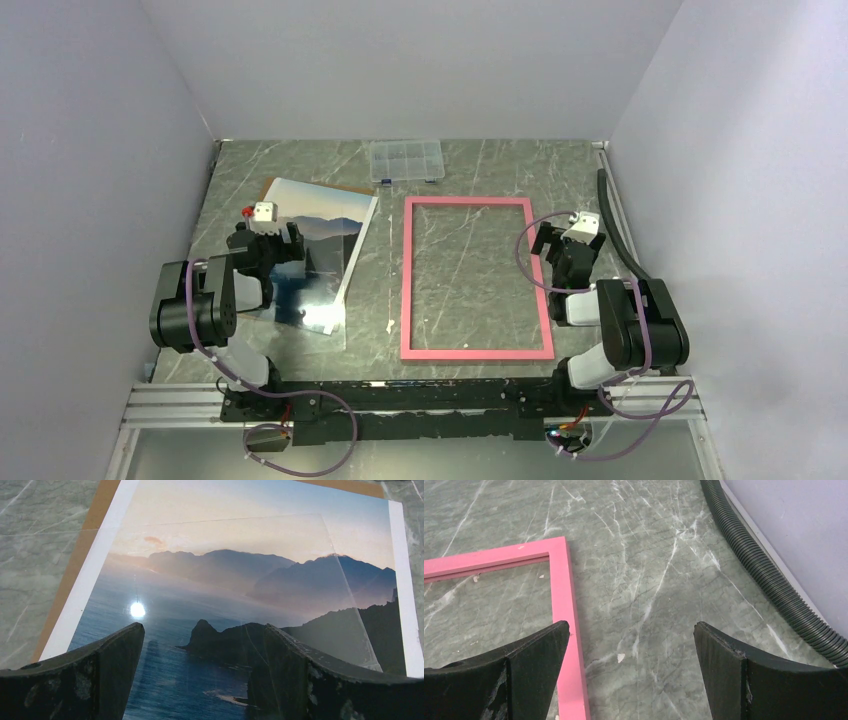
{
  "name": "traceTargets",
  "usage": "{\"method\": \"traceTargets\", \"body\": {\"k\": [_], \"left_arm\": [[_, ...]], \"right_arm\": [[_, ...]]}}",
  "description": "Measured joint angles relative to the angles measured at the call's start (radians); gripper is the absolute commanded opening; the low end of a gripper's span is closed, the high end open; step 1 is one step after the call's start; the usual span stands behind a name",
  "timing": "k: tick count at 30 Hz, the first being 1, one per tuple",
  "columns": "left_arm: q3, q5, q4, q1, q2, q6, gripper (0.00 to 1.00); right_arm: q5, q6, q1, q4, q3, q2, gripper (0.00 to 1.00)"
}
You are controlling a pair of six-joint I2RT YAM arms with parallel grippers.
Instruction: Put the photo into the frame
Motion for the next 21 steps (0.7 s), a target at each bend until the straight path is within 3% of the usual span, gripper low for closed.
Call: {"method": "traceTargets", "body": {"k": [18, 21], "left_arm": [[0.0, 0.006, -0.001, 0.0, 0.0, 0.0, 0.95], [0.019, 0.023, -0.099, 0.0, -0.04, 0.001, 0.95]], "right_arm": [[0.005, 0.0, 0.003, -0.005, 0.0, -0.002, 1.0], [0.02, 0.0, 0.011, -0.104, 0.017, -0.054, 1.0]]}}
